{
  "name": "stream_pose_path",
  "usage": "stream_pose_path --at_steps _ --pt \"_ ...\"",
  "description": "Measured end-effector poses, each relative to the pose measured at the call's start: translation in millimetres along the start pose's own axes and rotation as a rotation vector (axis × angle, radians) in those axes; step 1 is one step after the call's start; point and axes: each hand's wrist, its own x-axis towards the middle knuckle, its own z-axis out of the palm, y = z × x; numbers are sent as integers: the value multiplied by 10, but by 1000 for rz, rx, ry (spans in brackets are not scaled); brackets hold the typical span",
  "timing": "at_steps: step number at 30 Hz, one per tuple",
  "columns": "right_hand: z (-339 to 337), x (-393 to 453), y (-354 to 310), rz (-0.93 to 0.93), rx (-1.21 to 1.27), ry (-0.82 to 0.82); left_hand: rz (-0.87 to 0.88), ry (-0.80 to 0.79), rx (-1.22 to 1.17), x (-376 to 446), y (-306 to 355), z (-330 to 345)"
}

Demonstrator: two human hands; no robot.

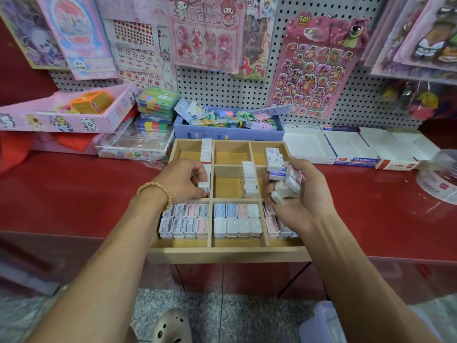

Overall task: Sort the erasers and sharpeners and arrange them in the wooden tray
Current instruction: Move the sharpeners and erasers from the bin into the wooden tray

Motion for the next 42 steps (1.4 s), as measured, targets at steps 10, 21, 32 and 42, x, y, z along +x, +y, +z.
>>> stream_pose_path --at_steps 10,21,32,42 --pt "87 41 93 -18 109 35 -50 -35 -42 1 14 -74" --pt "101 -12 22 -48 -28 77 171 168 57 237 283 37" --pt "-78 -124 -150 -96 -66 90 193 -84 622 508 481 345" --pt "-95 -217 -181 -98 -100 93 167 -35 207 406 538 121"
